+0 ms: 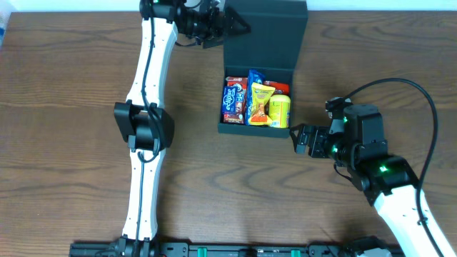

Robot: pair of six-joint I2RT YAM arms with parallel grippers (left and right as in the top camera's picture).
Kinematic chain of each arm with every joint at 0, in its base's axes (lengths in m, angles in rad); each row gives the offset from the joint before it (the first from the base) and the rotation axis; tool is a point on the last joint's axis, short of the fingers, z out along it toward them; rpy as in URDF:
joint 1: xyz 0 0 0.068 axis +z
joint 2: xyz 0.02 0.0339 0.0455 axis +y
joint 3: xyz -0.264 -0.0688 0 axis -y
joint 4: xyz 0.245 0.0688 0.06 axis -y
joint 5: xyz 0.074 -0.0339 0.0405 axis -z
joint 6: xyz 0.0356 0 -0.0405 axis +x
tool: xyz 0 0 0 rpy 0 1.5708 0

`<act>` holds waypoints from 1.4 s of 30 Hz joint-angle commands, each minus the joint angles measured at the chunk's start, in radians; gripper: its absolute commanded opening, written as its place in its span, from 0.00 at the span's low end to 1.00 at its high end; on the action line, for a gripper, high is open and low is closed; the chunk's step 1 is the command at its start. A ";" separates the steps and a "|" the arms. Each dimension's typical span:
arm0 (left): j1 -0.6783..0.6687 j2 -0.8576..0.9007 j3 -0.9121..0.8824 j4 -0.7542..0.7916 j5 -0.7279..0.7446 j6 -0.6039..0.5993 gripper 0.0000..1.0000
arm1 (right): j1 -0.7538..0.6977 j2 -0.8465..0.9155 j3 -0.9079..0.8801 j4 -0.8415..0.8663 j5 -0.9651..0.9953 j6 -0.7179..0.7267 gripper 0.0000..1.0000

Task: Pack container
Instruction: 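Swing the lid forward with the left gripper to close the box, then bring both grippers to the left and right sides of the box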

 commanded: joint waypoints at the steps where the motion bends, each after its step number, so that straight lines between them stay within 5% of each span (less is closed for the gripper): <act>1: -0.002 -0.003 0.093 -0.075 -0.017 0.093 0.96 | 0.006 -0.001 0.005 -0.004 0.011 0.005 0.99; 13: -0.030 -0.022 0.293 -0.425 -0.093 0.175 0.96 | 0.006 -0.001 0.005 -0.020 0.010 0.005 0.99; 19: -0.072 -0.066 0.292 -0.458 -0.121 0.179 0.96 | 0.006 -0.004 0.005 -0.020 0.006 0.005 0.99; 29: -0.116 -0.256 0.292 -0.459 -0.502 0.098 0.96 | 0.020 -0.071 0.114 -0.050 -0.039 -0.075 0.99; 42: -0.119 -0.461 0.290 -0.459 -0.815 -0.048 0.96 | 0.187 -0.066 0.278 -0.155 0.237 -0.091 0.99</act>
